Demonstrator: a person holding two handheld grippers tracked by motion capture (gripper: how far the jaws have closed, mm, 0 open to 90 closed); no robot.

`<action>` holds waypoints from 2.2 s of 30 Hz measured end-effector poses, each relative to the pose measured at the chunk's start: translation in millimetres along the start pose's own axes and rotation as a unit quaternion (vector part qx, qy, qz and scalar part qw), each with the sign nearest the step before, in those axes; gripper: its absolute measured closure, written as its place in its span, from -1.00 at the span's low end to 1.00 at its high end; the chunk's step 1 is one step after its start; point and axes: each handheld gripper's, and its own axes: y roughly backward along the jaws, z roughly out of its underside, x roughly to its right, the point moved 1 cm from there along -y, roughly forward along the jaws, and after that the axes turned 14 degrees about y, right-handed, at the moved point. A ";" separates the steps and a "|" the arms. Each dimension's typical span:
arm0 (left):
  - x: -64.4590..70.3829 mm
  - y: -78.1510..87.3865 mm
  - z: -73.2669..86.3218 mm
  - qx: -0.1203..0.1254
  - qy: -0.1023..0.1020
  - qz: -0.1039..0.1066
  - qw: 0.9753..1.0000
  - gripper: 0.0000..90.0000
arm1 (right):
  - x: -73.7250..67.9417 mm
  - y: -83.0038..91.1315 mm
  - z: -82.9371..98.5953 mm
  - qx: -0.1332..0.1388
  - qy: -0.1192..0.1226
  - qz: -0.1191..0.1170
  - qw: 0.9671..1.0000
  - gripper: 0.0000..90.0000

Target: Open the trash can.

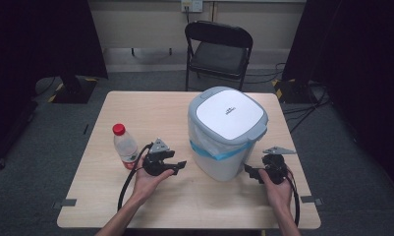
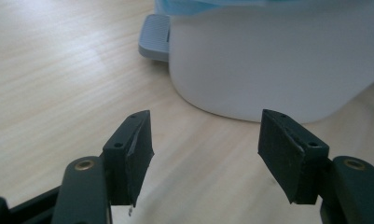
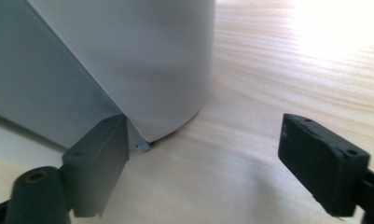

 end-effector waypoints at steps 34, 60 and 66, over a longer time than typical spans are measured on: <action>-43.4 -80.8 -39.2 0.028 0.081 -0.034 0.996 -0.19 | -6.0 -11.4 -3.6 0.007 -0.010 -0.001 1.000 -0.42; -16.0 -50.5 -16.8 -0.016 0.021 0.051 0.998 0.49 | 11.9 -33.7 -25.8 0.037 -0.044 0.031 0.998 0.47; -1.0 -37.7 -1.1 -0.020 0.025 0.064 0.997 0.51 | 11.9 -41.7 -31.0 0.045 -0.044 0.053 0.997 0.40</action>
